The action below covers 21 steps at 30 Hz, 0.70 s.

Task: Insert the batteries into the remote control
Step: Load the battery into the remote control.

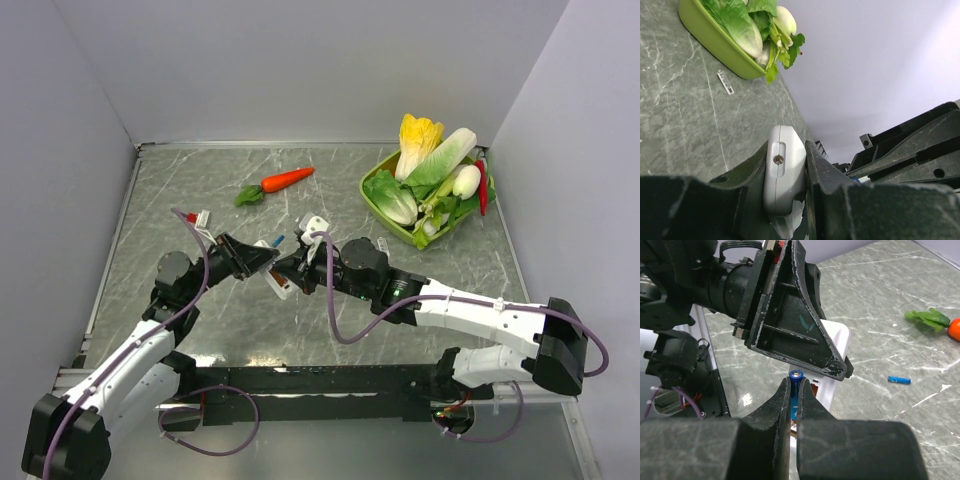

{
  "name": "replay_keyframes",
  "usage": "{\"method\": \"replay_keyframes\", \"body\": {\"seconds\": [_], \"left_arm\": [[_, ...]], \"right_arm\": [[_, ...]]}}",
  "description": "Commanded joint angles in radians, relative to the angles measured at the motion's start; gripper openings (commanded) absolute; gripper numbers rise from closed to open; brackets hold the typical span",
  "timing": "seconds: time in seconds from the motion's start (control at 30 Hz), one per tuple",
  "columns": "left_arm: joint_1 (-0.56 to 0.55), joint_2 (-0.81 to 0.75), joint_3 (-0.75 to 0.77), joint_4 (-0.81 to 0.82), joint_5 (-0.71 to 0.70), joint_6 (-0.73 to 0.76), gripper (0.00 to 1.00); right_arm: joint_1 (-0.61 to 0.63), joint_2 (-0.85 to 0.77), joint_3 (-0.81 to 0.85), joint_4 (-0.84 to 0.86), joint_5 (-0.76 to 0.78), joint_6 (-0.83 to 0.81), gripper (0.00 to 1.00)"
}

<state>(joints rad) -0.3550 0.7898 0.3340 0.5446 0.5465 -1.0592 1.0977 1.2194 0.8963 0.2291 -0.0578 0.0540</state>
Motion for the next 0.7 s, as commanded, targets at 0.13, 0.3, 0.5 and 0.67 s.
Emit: {"method": "replay_keyframes", "body": {"seconds": [0.13,0.3,0.5,0.67], "left_arm": [[-0.006,-0.026,0.056,-0.021,-0.029,0.018,0.01],[-0.006,-0.035,0.068,-0.054,-0.040,0.024,0.01],[-0.006,-0.043,0.074,-0.071,-0.056,0.022,0.01],[-0.006,-0.047,0.079,-0.084,-0.062,0.019,0.01]], "right_arm": [[0.018,0.032,-0.022,0.110,0.093,-0.036,0.00],[0.024,0.052,-0.034,0.128,0.119,-0.045,0.00],[0.022,0.066,-0.043,0.141,0.115,-0.045,0.00],[0.028,0.078,-0.045,0.139,0.128,-0.075,0.00]]}}
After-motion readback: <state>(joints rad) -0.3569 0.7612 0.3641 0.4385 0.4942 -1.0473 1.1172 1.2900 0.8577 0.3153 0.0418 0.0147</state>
